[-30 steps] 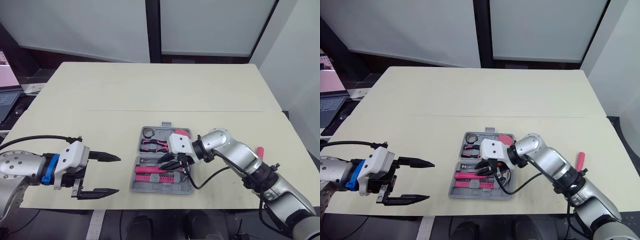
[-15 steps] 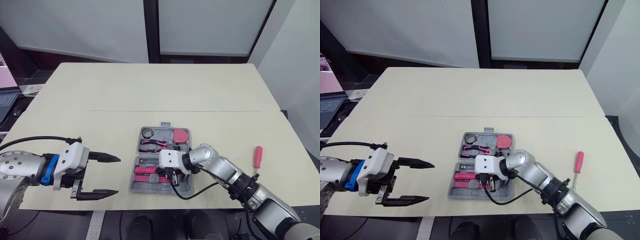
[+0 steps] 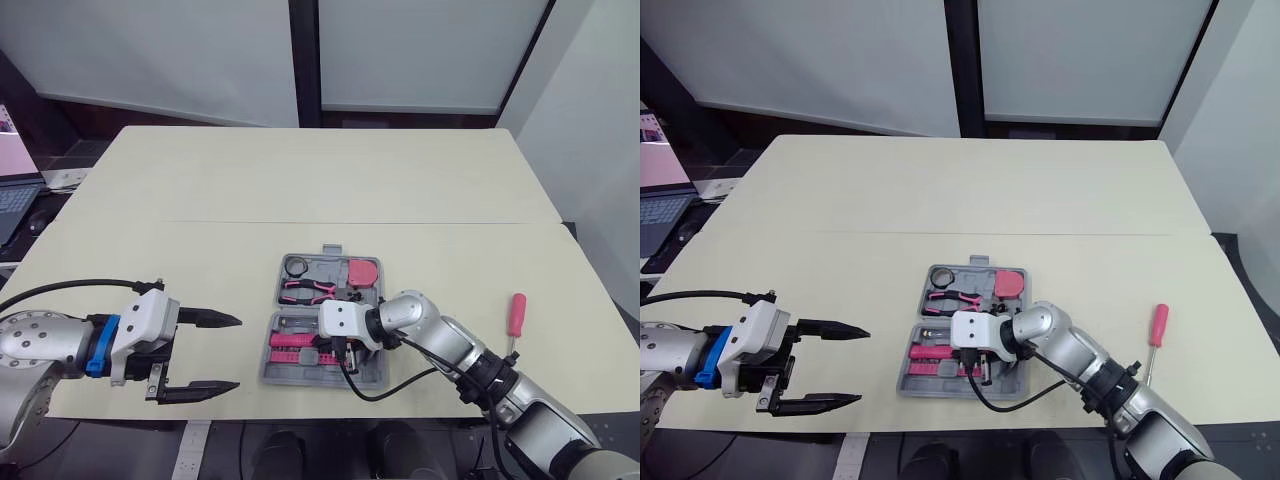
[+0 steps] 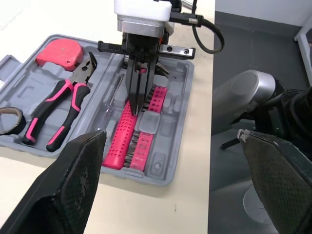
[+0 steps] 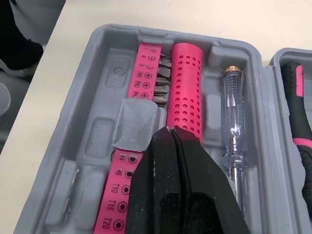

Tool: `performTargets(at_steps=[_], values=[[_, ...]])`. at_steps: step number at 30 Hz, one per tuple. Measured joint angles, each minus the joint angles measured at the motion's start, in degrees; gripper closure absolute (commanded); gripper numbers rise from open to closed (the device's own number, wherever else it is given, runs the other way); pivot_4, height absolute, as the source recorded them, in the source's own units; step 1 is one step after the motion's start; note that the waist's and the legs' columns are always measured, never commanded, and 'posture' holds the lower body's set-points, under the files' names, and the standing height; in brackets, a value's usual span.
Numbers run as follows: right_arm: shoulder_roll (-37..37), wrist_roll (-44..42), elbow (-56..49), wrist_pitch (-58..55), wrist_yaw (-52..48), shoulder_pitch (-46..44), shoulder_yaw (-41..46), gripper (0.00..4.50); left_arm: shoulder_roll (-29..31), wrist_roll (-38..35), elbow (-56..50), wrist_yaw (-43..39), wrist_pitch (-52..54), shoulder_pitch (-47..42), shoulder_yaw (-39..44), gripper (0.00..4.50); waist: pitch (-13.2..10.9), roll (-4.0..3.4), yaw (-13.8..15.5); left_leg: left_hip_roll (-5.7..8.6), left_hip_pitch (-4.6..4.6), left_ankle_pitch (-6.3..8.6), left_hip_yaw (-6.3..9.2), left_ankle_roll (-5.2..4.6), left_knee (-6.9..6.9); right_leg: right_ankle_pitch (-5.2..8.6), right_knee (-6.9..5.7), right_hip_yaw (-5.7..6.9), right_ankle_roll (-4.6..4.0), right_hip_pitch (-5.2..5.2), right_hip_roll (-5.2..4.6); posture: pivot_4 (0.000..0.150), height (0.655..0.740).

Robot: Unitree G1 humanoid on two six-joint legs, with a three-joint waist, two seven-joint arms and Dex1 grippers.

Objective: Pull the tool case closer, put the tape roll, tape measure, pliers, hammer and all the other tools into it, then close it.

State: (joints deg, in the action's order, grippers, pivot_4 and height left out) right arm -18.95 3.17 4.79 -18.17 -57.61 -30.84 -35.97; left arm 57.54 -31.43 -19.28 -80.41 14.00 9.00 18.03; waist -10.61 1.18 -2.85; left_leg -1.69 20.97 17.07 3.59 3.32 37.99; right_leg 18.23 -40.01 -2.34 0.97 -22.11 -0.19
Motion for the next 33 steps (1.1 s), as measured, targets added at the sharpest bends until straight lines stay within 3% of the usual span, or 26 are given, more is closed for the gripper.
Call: performTargets(at_steps=[1, 8, 12, 15, 20, 29, 33], values=[[-0.8, -1.6, -0.9, -0.2, -0.6, 0.8, 2.0, 4.48, -0.2, 0.1, 0.8, 0.4, -0.2, -0.1, 0.1, 0.00, 0.0, -0.01, 0.1, 0.00, 0.05, 0.00, 0.00, 0.00, 0.00, 0.00, 0.00, 0.00, 0.00, -0.04, 0.00, 0.150, 0.7400], [-10.6, -15.2, -14.1, -8.2, -3.6, -0.8, 21.5, 3.08, -0.3, 0.1, 5.1, 5.1, 2.1, -2.2, 2.0, 0.00, 0.0, -0.02, 0.3, -0.02, 0.17, 0.00, 0.18, 0.00, 0.00, 0.00, 0.04, 0.05, 0.01, -0.09, -0.09, 0.150, 0.7400], [-22.5, -21.7, -17.6, -12.7, -5.8, 2.2, 35.1, 2.19, 1.0, 0.4, 10.9, 7.2, 3.5, -3.8, 6.1, 0.00, -0.1, -0.04, 1.0, 0.03, 0.19, 0.01, 0.15, -0.01, -0.05, 0.01, 0.11, 0.05, -0.01, -0.08, -0.09, 0.150, 0.7400], [-30.2, -24.4, -16.7, -12.5, -9.4, 9.7, 42.8, 1.49, 1.6, 1.8, 18.0, 7.6, 3.0, -4.7, 8.2, 0.00, -0.1, -0.04, 1.1, 0.03, 0.19, 0.01, 0.02, -0.02, -0.06, 0.01, 0.14, 0.05, -0.01, -0.09, -0.09, 0.150, 0.7400], [-36.0, -23.6, -7.0, -5.5, -11.4, 18.6, 50.6, 0.01, 2.3, 5.2, 30.9, 8.0, -1.0, -6.8, 9.6, 0.00, -0.1, -0.03, 0.8, 0.01, -0.03, 0.01, -0.54, -0.02, -0.03, 0.00, 0.04, -0.05, 0.00, -0.04, -0.09, 0.150, 0.7400], [-36.4, -18.9, 18.9, 7.3, -2.1, 24.9, 59.6, 0.01, 2.8, 9.6, 51.8, 9.9, -10.3, -9.7, 10.6, 0.00, -0.1, -0.02, 0.7, 0.01, -0.03, 0.01, -0.74, -0.02, -0.08, 0.00, 0.03, -0.12, 0.00, -0.09, -0.06, 0.150, 0.7400], [-36.4, -18.9, 22.1, 8.5, 0.5, 25.2, 60.4, 0.01, 2.8, 10.0, 54.4, 10.8, -11.9, -10.7, 10.6, 0.00, 0.0, -0.02, 0.6, -0.02, -0.06, 0.01, -0.76, -0.02, -0.05, -0.01, 0.00, -0.15, 0.02, -0.08, -0.07, 0.150, 0.7400]])
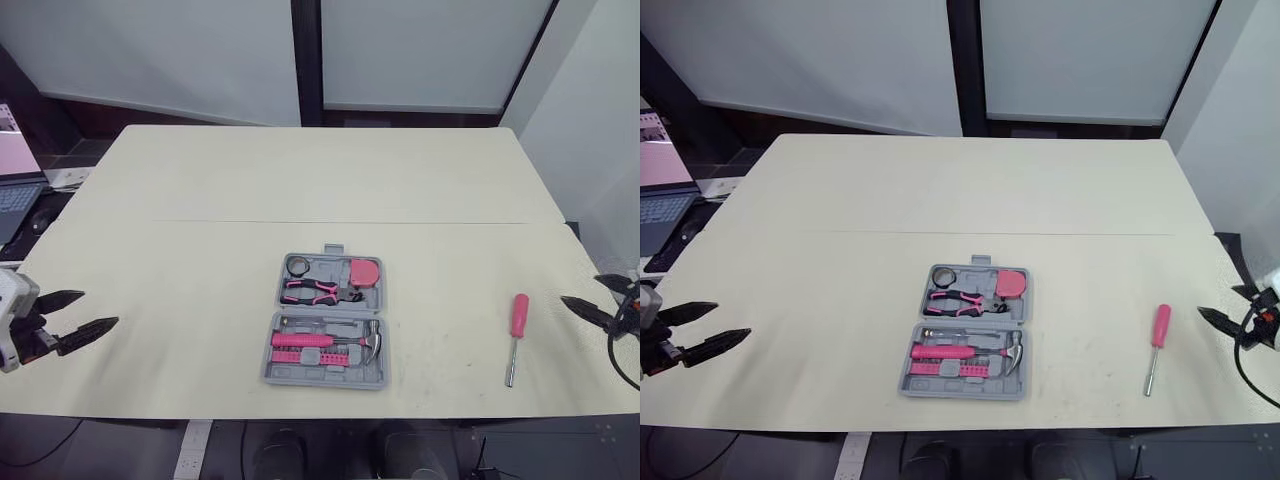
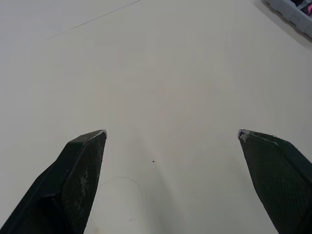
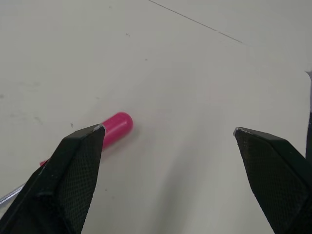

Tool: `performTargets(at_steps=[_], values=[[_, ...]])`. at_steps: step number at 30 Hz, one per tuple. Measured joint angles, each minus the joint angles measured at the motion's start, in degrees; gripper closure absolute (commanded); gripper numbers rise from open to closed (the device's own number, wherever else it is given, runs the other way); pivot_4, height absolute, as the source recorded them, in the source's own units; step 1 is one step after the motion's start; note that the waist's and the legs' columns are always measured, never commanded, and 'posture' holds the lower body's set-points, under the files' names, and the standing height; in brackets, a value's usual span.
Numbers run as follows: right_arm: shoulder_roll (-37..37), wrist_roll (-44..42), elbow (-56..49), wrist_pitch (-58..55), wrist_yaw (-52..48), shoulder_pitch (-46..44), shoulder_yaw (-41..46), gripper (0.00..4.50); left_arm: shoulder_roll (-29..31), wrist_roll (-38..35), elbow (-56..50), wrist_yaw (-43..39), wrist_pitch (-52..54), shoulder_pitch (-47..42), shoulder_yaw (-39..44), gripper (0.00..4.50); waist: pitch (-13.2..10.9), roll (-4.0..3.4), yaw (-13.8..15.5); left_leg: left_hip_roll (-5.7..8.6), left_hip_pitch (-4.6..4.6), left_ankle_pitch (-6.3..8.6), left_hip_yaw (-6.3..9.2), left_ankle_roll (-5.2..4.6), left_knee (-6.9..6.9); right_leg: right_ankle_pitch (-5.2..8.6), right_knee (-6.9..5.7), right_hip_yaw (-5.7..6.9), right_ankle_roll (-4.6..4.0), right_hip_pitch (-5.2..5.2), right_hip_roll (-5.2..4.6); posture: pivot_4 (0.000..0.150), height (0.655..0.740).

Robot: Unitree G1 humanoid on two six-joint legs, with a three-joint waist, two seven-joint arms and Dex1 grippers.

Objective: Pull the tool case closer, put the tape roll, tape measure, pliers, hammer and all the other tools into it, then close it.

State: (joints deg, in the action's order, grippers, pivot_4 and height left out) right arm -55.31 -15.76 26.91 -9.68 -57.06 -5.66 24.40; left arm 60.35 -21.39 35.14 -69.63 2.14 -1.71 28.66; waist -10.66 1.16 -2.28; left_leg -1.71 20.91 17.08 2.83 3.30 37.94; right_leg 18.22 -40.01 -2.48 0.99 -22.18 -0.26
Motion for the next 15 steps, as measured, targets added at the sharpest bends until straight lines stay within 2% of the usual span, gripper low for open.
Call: performTargets(at_steps=[4, 7, 11, 15], values=[[0.1, -0.1, 0.4, 0.2, 2.8, 0.0, 0.8, 0.01, 0.0, -0.1, 0.0, 0.6, -0.1, -0.1, 0.4, 0.00, 0.0, 0.00, -0.1, -0.01, 0.00, 0.00, 0.00, 0.00, -0.02, 0.00, -0.01, 0.00, 0.00, 0.00, 0.01, 0.150, 0.7400], [0.3, 0.0, -0.9, -0.2, 5.3, 0.7, 0.9, 0.01, -0.8, -0.7, -3.8, 1.9, 0.8, 0.0, 0.5, 0.00, 0.0, 0.00, 0.0, -0.05, 0.03, 0.00, 0.02, 0.00, -0.01, 0.00, 0.00, -0.01, 0.01, 0.01, -0.05, 0.150, 0.7400], [0.7, -0.8, -6.3, -3.4, 7.4, 5.8, 2.2, 0.01, -2.7, -3.9, -16.5, 3.0, 5.8, -0.3, 0.2, 0.00, 0.0, 0.01, 0.6, -0.09, 0.11, 0.00, 0.18, 0.01, 0.03, -0.01, 0.01, -0.04, 0.03, 0.06, -0.11, 0.150, 0.7400], [4.1, -3.2, -19.2, -10.7, 10.1, 13.4, 4.8, 0.01, -5.4, -10.0, -35.7, 4.9, 15.0, -6.2, -6.4, 0.00, 0.0, -0.03, 1.1, -0.02, 0.14, -0.02, 0.28, 0.04, 0.07, -0.02, 0.03, -0.06, 0.17, 0.18, -0.10, 0.150, 0.7400]])
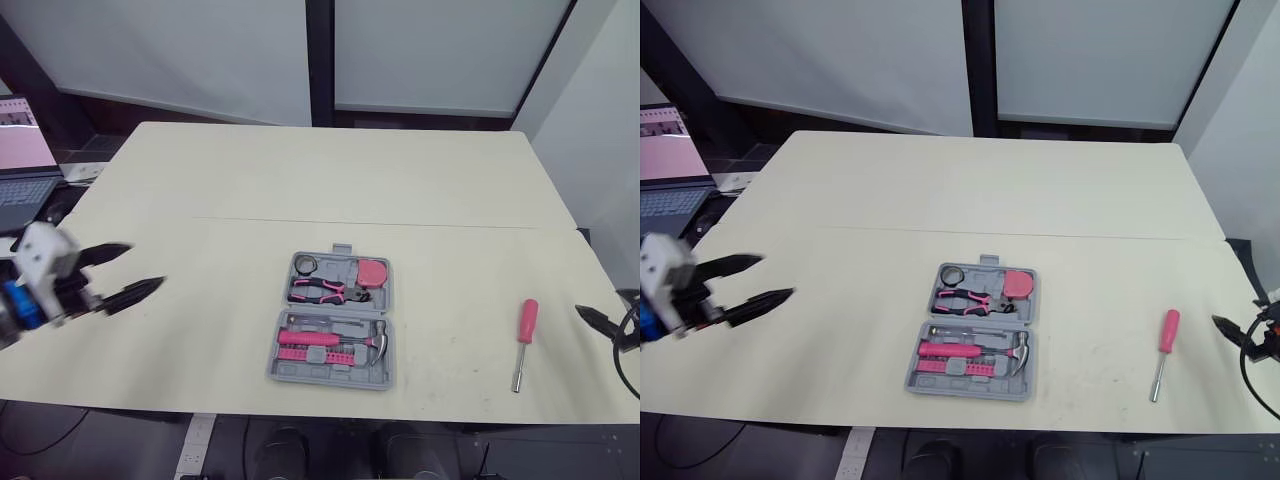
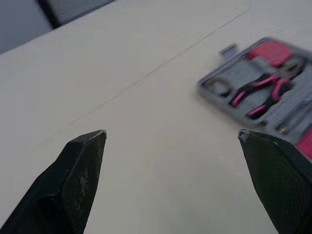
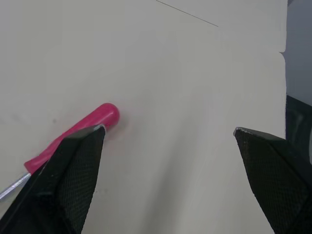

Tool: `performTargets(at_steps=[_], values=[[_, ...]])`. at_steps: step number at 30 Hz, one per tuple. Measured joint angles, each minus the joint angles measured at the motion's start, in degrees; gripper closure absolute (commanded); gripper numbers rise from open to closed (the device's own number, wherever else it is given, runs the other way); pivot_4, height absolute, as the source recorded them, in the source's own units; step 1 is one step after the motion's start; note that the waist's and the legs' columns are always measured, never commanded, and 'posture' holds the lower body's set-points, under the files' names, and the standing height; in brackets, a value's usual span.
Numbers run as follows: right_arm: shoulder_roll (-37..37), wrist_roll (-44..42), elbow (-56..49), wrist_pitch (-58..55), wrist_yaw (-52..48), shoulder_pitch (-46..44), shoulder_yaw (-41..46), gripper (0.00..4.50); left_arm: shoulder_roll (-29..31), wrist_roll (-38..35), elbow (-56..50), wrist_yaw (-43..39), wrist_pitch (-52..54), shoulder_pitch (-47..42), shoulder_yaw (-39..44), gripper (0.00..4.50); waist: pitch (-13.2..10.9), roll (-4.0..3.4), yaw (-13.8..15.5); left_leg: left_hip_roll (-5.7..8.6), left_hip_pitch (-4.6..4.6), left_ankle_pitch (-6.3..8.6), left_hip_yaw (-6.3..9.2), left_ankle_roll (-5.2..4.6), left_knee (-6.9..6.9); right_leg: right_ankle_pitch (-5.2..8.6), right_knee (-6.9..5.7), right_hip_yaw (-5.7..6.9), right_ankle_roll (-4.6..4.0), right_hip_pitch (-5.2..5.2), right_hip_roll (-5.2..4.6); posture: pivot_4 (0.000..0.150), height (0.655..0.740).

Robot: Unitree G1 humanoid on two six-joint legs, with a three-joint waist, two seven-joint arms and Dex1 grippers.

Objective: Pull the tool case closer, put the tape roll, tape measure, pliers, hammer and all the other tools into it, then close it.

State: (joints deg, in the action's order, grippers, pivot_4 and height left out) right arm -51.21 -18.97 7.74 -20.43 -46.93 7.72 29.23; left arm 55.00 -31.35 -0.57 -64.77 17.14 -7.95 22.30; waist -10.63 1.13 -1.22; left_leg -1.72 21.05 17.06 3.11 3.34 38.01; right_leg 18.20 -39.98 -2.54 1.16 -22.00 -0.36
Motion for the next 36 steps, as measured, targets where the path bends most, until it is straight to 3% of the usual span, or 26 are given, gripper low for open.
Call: performTargets(at_steps=[5, 11, 16, 28, 31, 35, 36], values=[[3.2, -2.0, -14.5, -10.5, 4.0, 7.3, 1.3, 0.01, -4.5, -6.0, -18.2, 0.3, 7.8, -9.7, -13.5, 0.00, 0.0, -0.04, -0.6, 0.07, -0.02, 0.00, -0.15, 0.01, 0.03, -0.01, 0.03, -0.08, 0.09, 0.02, 0.09, 0.150, 0.7400], [7.7, -4.2, -28.2, -22.0, 9.4, 11.5, -0.8, 0.01, -10.2, -4.9, -28.2, -3.1, 7.3, -14.4, -28.0, 0.00, 0.1, -0.10, -1.1, 0.08, -0.12, -0.01, -0.26, 0.02, -0.01, -0.02, -0.01, -0.21, 0.06, 0.05, 0.43, 0.150, 0.7400], [11.2, -4.3, -30.4, -27.6, 15.2, 8.5, -3.1, 0.01, -11.4, -2.3, -27.9, -3.3, 5.8, -14.9, -29.4, 0.00, 0.1, -0.11, -0.9, 0.12, -0.16, -0.04, -0.16, 0.07, 0.06, -0.03, 0.00, -0.19, 0.05, 0.09, 0.44, 0.150, 0.7400], [19.2, 0.4, -22.3, -30.0, 27.1, 0.6, -8.6, 0.01, -11.3, -0.8, -28.0, -2.7, 5.2, -13.4, -29.3, 0.00, 0.1, -0.11, -0.5, 0.17, -0.06, -0.04, -0.13, 0.06, 0.04, -0.02, 0.07, -0.21, 0.05, 0.03, 0.40, 0.150, 0.7400], [19.9, 2.0, -22.1, -28.4, 28.1, 0.3, -10.1, 0.64, -11.3, -0.8, -28.2, -1.8, 5.5, -13.0, -29.3, 0.00, 0.1, -0.09, -0.5, 0.15, -0.10, -0.04, -0.09, 0.06, 0.04, -0.02, 0.07, -0.19, 0.05, 0.07, 0.44, 0.150, 0.7400], [21.0, 2.5, -21.4, -26.2, 28.5, 0.0, -10.8, 1.99, -11.3, -0.8, -28.3, -0.9, 6.0, -12.8, -29.3, 0.00, 0.1, -0.03, -0.5, 0.15, -0.12, -0.04, -0.10, 0.06, 0.05, -0.02, 0.07, -0.18, 0.05, 0.11, 0.44, 0.150, 0.7400], [21.1, 2.5, -21.3, -25.8, 28.5, -0.1, -11.0, 2.15, -11.3, -0.8, -28.3, -0.9, 6.0, -12.8, -29.3, 0.00, 0.1, -0.01, -0.5, 0.15, -0.13, -0.04, -0.09, 0.06, 0.05, -0.02, 0.07, -0.18, 0.05, 0.12, 0.44, 0.150, 0.7400]])
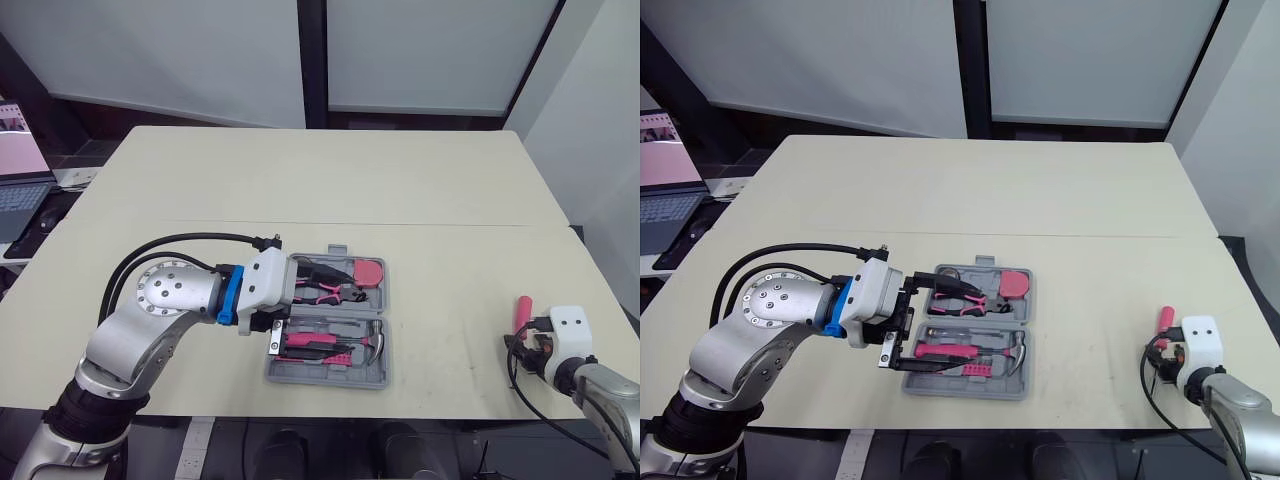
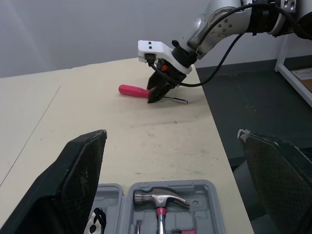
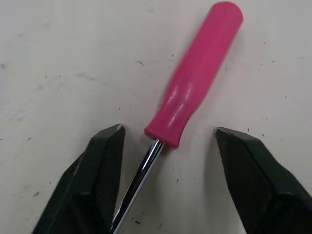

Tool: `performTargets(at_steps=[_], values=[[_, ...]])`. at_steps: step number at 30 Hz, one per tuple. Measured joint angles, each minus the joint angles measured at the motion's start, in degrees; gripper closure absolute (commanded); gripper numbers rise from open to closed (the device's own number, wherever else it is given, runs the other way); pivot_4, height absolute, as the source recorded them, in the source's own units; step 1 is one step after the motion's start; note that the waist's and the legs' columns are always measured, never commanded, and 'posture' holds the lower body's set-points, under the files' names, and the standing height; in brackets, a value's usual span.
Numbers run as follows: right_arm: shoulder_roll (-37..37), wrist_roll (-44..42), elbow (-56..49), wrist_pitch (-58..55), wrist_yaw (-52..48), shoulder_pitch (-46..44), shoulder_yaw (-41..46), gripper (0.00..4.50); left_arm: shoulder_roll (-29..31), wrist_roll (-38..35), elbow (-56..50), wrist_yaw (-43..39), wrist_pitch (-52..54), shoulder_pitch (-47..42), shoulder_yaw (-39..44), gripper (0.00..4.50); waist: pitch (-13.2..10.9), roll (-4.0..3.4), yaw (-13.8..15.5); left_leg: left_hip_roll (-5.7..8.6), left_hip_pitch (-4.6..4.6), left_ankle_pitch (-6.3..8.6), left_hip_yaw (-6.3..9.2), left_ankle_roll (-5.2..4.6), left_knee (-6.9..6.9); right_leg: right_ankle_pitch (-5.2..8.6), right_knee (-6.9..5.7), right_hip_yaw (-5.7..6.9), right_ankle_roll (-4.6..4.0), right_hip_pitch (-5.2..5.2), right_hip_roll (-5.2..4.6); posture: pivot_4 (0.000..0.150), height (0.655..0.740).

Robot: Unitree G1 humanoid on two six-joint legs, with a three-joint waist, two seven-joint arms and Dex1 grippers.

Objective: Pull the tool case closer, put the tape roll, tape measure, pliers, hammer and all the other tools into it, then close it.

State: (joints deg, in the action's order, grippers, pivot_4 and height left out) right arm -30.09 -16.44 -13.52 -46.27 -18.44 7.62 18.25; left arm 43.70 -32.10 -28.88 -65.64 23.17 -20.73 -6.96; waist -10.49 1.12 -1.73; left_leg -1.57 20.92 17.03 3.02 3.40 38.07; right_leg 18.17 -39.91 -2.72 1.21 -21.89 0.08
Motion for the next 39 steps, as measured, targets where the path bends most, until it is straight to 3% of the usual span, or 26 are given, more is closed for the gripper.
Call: performTargets(at_steps=[6, 13, 21, 25, 30, 34, 36, 39], values=[[1.1, 0.7, -0.6, -0.1, 1.5, -0.3, -0.8, 3.05, 0.0, 0.0, 0.0, 0.1, 0.1, 0.1, 0.0, 0.00, 0.0, 0.02, 0.0, -0.01, 0.00, 0.00, 0.04, 0.00, 0.00, 0.00, 0.00, -0.01, 0.00, 0.01, 0.00, 0.150, 0.7400], [1.8, 0.7, -2.0, -1.9, 3.0, -0.7, -0.8, 3.75, 0.0, 0.2, -0.1, 0.4, 0.1, 0.1, 0.0, 0.00, 0.0, 0.02, 0.0, 0.00, 0.00, 0.00, 0.04, 0.00, 0.00, 0.00, 0.01, 0.00, 0.00, 0.01, 0.00, 0.150, 0.7400], [-7.8, 1.2, -4.9, -4.2, -5.8, -2.4, -9.0, 3.75, 0.0, 0.5, -1.2, 2.3, 0.4, 2.3, 0.4, 0.00, 0.0, -0.01, -0.3, -0.01, 0.00, 0.00, 0.00, -0.01, -0.03, 0.00, 0.00, -0.02, 0.00, -0.04, 0.01, 0.150, 0.7400], [-13.0, -0.4, -8.5, -7.0, -12.0, -10.9, -15.4, 3.75, 3.3, 0.5, -1.7, 1.4, 0.3, 5.2, 3.1, 0.00, 0.0, -0.03, -0.7, -0.04, 0.00, 0.00, 0.04, -0.01, -0.02, 0.00, -0.04, 0.01, -0.01, -0.09, 0.06, 0.150, 0.7400], [-13.0, 1.4, -5.5, -5.0, -14.4, -18.1, -23.1, 3.75, 5.1, 0.3, -2.4, 1.1, 0.3, 8.2, 5.9, 0.00, -0.1, 0.04, 0.1, -0.02, 0.19, 0.00, 0.21, -0.01, -0.02, 0.01, 0.11, 0.06, -0.02, -0.10, -0.01, 0.150, 0.7400], [-11.7, 4.2, -0.6, -0.7, -15.4, -16.9, -28.8, 3.75, 5.1, -0.5, -3.7, 2.0, 0.6, 9.2, 7.1, 0.00, -0.1, 0.03, 0.4, -0.03, 0.49, 0.00, 0.28, -0.01, 0.08, 0.03, 0.12, 0.03, 0.10, -0.24, -0.25, 0.150, 0.7400], [-11.8, 5.3, 0.6, 2.4, -16.1, -16.6, -29.1, 3.01, 5.1, -0.5, -4.3, 2.4, 0.6, 9.3, 7.2, 0.00, 0.0, 0.05, 0.2, -0.03, 0.54, 0.00, 0.27, -0.01, 0.16, -0.01, 0.12, 0.02, 0.17, -0.26, -0.26, 0.150, 0.7400], [-11.8, 6.6, 1.8, 6.2, -16.4, -15.5, -28.9, 2.48, 5.0, -0.7, -4.7, 2.6, 0.6, 9.9, 7.3, 0.00, 0.0, 0.06, 0.1, -0.03, 0.49, 0.00, 0.30, -0.01, 0.18, -0.01, 0.04, 0.04, 0.17, -0.24, -0.23, 0.150, 0.7400]])
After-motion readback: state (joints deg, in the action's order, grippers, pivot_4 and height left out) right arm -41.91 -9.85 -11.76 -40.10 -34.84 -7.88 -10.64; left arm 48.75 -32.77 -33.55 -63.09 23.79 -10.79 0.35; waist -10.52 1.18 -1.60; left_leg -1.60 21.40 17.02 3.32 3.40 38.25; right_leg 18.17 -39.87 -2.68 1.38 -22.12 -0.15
